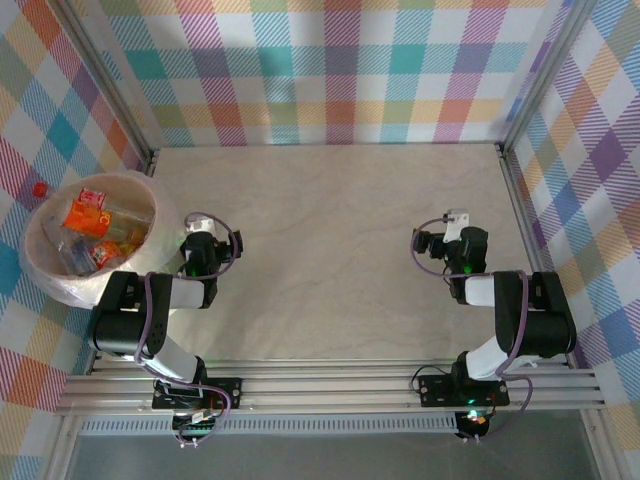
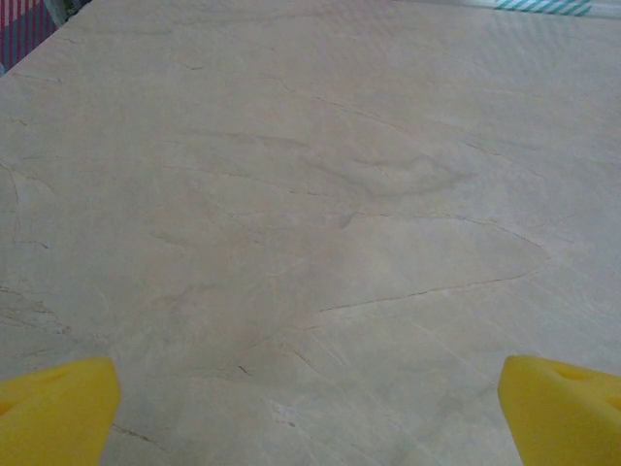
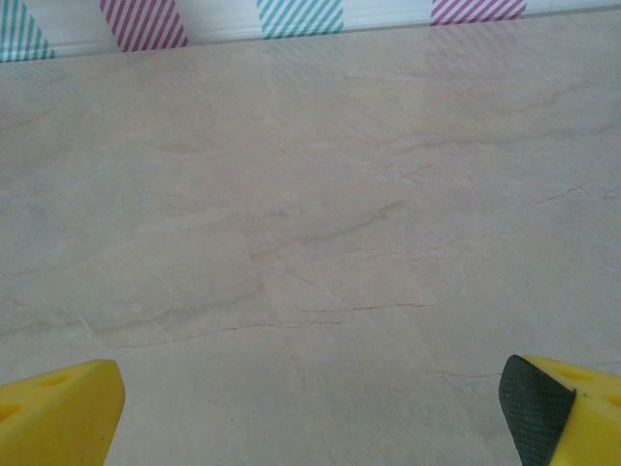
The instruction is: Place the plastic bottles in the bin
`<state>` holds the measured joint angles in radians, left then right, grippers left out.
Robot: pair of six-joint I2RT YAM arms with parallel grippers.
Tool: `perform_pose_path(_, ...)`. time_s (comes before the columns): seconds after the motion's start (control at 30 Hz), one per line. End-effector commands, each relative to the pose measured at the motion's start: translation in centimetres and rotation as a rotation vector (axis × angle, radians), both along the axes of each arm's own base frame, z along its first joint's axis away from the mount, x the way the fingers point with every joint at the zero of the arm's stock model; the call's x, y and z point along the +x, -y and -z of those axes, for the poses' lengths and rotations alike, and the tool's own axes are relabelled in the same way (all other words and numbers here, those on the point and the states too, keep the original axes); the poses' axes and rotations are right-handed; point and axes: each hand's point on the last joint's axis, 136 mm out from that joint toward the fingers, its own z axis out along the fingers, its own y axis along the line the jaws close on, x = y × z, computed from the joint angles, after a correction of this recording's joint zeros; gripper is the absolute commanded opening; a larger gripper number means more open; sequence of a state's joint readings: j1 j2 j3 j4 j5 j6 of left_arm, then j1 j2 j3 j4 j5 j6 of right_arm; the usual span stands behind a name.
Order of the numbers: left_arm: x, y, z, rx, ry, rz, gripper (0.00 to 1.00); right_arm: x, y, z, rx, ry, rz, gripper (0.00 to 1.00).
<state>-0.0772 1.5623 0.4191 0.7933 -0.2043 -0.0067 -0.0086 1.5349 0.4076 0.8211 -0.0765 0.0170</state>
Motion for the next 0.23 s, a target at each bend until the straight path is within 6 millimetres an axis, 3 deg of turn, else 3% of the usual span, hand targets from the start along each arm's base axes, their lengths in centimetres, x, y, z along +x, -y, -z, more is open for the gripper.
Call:
perform_pose_path(0.0,-0.06,-0.1,-0.31,0.008,0.024,-0.011,1.0,0.28,0.13,-0.23,-0.01,0.007,0.005,1.0)
perform_pose_path(0.2,-0.05,-0.13,-0.33,0.009,0.025,-0.012,1.0,0.24,0.14,-0.28,-0.012,0.01,0.004,1.0)
